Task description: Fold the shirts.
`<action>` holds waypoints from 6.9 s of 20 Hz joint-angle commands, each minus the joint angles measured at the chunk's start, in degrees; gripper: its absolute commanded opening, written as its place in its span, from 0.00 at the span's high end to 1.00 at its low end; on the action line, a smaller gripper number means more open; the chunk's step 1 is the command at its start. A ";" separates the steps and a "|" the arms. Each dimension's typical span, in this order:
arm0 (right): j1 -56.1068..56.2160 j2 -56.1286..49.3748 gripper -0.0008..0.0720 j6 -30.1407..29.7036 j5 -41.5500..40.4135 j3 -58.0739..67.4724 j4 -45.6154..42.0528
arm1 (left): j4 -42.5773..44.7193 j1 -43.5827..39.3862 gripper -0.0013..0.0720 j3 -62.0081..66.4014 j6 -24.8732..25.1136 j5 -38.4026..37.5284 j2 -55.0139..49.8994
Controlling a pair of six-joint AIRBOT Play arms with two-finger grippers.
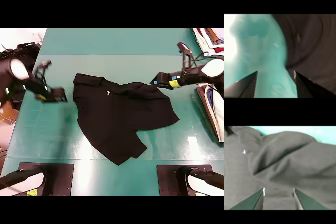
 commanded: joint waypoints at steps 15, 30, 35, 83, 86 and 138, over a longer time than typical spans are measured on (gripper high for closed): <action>-2.25 7.89 0.40 0.04 -1.99 -5.33 0.50 | -12.90 -15.74 0.94 -23.82 -4.96 21.94 6.93; -11.30 6.73 0.33 -5.03 5.16 -17.51 2.29 | 11.91 0.98 0.95 -18.36 -3.08 10.60 18.40; -8.96 -4.33 0.34 -10.08 5.11 -7.96 8.79 | 12.02 0.98 0.86 -18.34 -3.08 8.63 18.40; 2.21 -27.28 0.85 -9.40 0.61 7.43 0.04 | -2.80 5.27 0.95 27.61 13.44 17.81 -27.71; 1.27 -23.76 0.96 -9.38 -3.37 7.43 -0.09 | -2.01 5.27 0.95 27.61 13.44 16.39 -25.99; -13.84 -5.53 0.38 0.46 8.70 5.88 -7.06 | -2.80 11.85 0.25 12.09 8.94 1.05 -8.50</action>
